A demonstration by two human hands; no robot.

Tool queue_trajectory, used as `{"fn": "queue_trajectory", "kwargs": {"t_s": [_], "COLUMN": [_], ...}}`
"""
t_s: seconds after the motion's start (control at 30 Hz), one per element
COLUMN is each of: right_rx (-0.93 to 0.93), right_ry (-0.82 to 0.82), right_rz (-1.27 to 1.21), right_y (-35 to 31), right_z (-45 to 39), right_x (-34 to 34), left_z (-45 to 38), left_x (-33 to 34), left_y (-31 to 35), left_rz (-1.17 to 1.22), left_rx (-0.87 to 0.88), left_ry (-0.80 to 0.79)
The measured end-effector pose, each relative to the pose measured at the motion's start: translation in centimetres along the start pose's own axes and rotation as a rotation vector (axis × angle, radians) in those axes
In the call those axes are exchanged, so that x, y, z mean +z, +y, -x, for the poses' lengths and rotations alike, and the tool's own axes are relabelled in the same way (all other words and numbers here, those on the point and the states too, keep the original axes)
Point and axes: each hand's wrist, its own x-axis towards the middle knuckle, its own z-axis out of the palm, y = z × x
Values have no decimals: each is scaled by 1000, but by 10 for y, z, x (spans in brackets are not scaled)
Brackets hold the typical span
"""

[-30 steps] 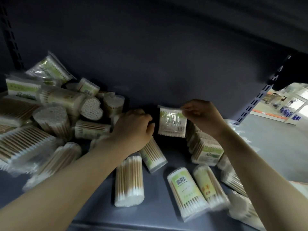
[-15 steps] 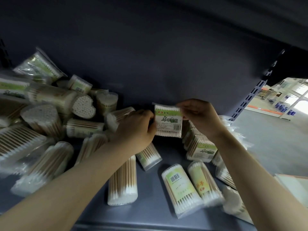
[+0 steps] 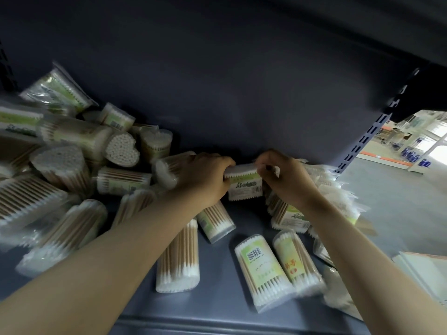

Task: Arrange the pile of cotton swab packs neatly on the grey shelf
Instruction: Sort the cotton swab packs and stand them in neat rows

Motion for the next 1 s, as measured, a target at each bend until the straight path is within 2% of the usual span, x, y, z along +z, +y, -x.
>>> {"fn": "queue_trajectory", "kwargs": {"t_s": [0.13, 0.27, 0.37, 0.5, 0.67, 1.0], "right_rx": [48, 229, 303, 333, 322, 281], "right_ry": [6, 125, 107, -16, -113, -5], "right_rz": [47, 60, 137, 264, 404, 346], "right_y": [3, 16, 25, 26, 32, 32], "right_z": [0, -7, -11, -14, -18, -10], "right_x": [-11, -20, -20, -16, -8, -2], "left_z": [-7, -16, -19, -25, -35, -55], "left_x": [-1, 2, 10, 17, 19, 24], "left_y": [9, 16, 21, 23, 32, 43], "left_rz": [-57, -206, -240, -252, -377, -398], "left_rx": [34, 68, 69, 101, 121, 55], "left_ry": [-32, -5, -19, -39, -33, -28]}}
